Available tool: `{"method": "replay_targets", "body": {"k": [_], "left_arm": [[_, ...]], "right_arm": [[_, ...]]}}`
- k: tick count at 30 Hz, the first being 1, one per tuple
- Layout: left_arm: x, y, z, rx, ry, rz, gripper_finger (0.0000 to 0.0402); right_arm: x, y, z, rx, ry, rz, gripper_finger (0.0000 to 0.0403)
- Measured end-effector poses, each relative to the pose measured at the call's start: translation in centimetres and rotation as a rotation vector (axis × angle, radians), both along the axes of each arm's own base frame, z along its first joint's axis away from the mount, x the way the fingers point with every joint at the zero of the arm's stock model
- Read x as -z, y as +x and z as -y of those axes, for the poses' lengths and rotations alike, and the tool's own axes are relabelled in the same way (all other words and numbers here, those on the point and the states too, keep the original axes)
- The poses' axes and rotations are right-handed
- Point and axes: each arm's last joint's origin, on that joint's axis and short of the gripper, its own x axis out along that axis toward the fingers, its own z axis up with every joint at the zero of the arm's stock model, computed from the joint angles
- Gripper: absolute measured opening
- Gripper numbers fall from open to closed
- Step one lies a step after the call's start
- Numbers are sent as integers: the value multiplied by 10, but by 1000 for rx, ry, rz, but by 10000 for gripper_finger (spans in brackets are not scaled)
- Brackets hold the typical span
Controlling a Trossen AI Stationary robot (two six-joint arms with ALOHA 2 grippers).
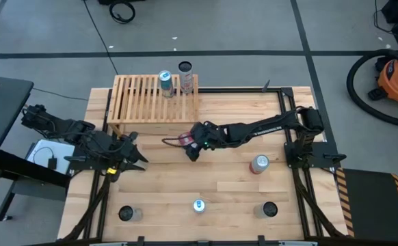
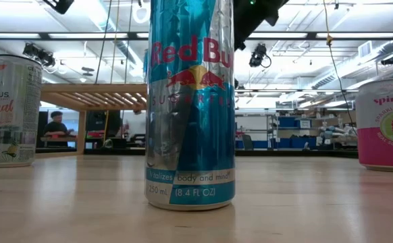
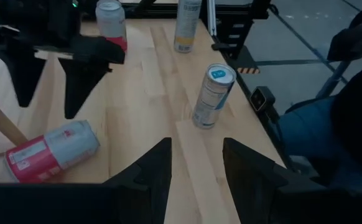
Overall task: Place canned beverage on shelf
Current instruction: Put the top pink white soda can on the shelf
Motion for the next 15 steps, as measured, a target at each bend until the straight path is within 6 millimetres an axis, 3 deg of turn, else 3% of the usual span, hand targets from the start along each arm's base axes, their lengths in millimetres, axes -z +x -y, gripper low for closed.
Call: {"method": "replay_targets", "body": {"k": [15], "left_arm": [[-1, -1, -1, -20, -23, 2, 149]], "right_arm": [[33, 10, -16, 87, -22, -33, 393]]}}
